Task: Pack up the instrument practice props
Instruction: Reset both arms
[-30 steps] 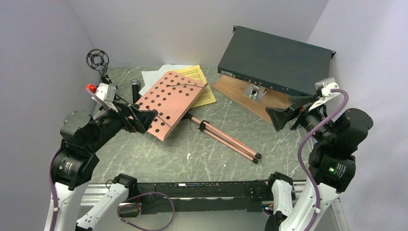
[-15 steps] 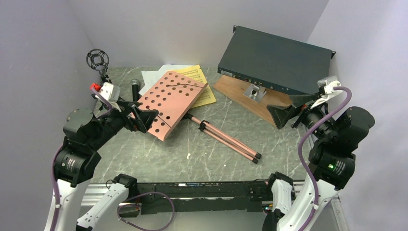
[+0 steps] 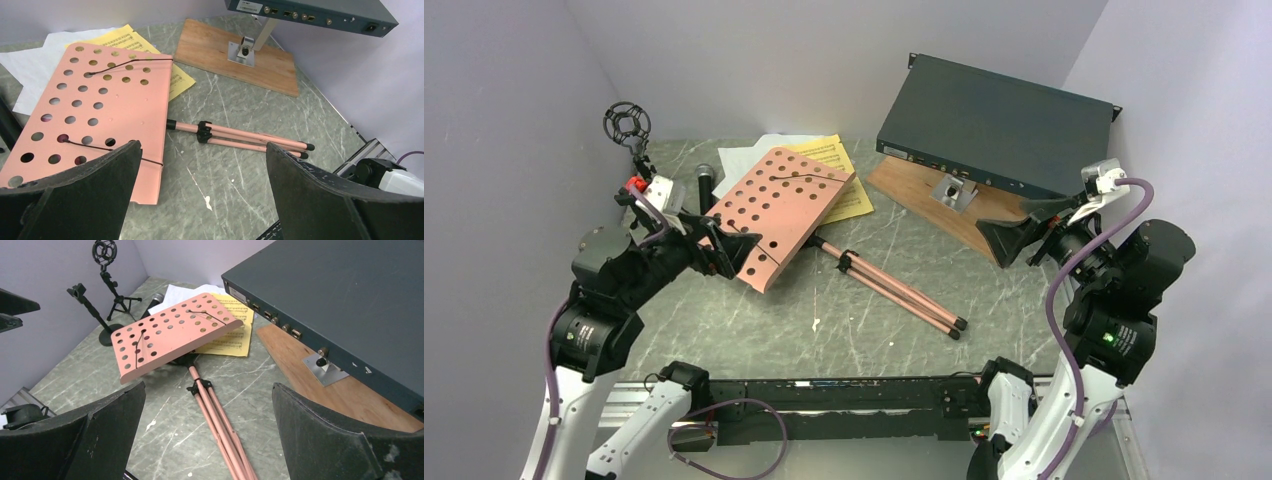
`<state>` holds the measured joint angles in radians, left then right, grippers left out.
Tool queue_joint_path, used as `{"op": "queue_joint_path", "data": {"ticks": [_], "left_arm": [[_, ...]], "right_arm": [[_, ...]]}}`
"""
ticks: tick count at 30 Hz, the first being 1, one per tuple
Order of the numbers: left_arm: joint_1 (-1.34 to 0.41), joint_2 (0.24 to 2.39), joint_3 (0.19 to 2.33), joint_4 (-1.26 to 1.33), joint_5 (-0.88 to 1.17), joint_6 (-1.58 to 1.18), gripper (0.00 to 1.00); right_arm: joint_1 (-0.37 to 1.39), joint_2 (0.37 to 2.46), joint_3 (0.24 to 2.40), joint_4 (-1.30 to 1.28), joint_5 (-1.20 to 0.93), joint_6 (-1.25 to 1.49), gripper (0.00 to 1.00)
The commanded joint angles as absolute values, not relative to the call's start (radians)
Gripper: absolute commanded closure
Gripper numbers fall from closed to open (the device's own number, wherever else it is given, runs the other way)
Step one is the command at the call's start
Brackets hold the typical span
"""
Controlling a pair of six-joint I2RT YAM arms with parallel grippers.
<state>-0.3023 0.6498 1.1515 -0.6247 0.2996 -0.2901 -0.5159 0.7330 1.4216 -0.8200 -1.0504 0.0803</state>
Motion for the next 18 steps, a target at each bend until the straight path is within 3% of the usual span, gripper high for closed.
{"op": "queue_joint_path", "data": {"ticks": [1,18], "left_arm": [[-0.299,0.635,1.129,-0.551,0.348,-0.284,0.01],[-0.299,0.620,1.079,-0.566,0.327,-0.264,0.01]], "right_arm": [[-0.528,0.723,1.412,-0.758,-1.075,0.117,0.00],[-0.550,0.713,1.374,-0.727,-1.065,0.145,0.00]]}}
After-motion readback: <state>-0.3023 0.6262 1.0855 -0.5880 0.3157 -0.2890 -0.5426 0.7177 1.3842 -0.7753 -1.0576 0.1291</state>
